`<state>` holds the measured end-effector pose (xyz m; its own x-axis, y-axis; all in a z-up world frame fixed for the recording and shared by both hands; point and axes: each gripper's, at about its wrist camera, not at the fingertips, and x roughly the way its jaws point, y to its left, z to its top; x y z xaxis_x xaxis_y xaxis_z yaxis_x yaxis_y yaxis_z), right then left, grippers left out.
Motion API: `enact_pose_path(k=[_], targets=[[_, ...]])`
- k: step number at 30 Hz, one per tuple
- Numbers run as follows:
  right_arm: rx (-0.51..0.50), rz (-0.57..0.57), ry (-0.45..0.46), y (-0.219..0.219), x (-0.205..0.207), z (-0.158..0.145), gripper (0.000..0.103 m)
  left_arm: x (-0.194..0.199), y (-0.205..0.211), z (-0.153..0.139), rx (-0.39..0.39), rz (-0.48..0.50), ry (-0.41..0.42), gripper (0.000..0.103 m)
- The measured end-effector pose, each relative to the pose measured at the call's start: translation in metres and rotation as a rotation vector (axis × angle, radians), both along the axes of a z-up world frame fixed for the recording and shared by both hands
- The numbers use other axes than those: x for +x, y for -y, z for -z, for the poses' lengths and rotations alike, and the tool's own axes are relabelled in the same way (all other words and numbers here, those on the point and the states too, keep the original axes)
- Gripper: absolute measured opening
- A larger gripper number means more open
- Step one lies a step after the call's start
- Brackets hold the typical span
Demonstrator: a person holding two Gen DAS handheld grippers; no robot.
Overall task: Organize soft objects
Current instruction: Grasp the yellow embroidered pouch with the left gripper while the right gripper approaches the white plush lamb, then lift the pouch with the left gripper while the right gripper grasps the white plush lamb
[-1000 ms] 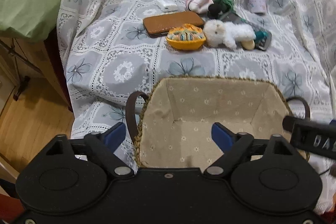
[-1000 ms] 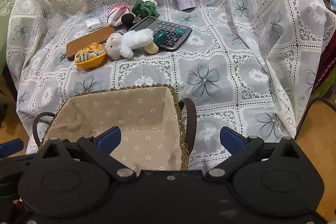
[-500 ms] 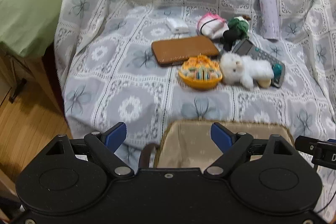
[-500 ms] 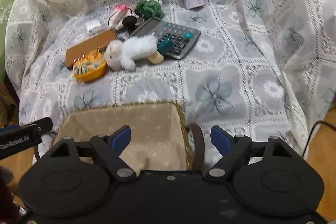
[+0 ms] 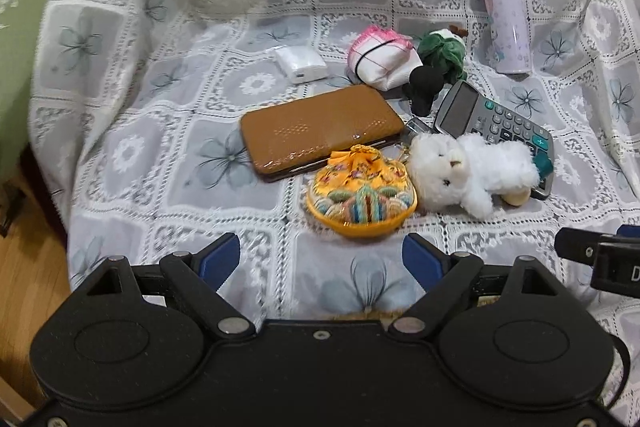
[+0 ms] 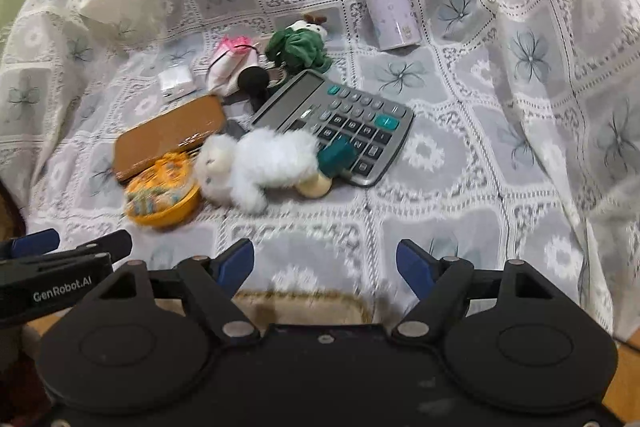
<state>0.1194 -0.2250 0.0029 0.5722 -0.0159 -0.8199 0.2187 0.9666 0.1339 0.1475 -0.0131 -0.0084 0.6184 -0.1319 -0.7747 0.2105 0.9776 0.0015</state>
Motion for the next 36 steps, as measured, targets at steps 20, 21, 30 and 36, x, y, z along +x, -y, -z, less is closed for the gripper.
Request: enact_pose_path(k=[20, 21, 30, 36], targets=[[-0.016, -0.022, 0.03, 0.005, 0.037, 0.017, 0.077, 0.054, 0.03, 0.033, -0.026, 0.064, -0.089, 0.085], [-0.012, -0.022, 0.03, 0.006, 0.038, 0.017, 0.077, 0.054, 0.03, 0.034, -0.026, 0.061, -0.091, 0.072], [-0.02, -0.038, 0.043, 0.001, 0.044, 0.017, 0.077, 0.045, 0.003, 0.024, -0.065, 0.027, -0.09, 0.066], [-0.035, -0.099, 0.079, -0.016, 0.052, 0.011, 0.078, 0.043, -0.012, 0.025, -0.033, 0.003, -0.097, 0.066]])
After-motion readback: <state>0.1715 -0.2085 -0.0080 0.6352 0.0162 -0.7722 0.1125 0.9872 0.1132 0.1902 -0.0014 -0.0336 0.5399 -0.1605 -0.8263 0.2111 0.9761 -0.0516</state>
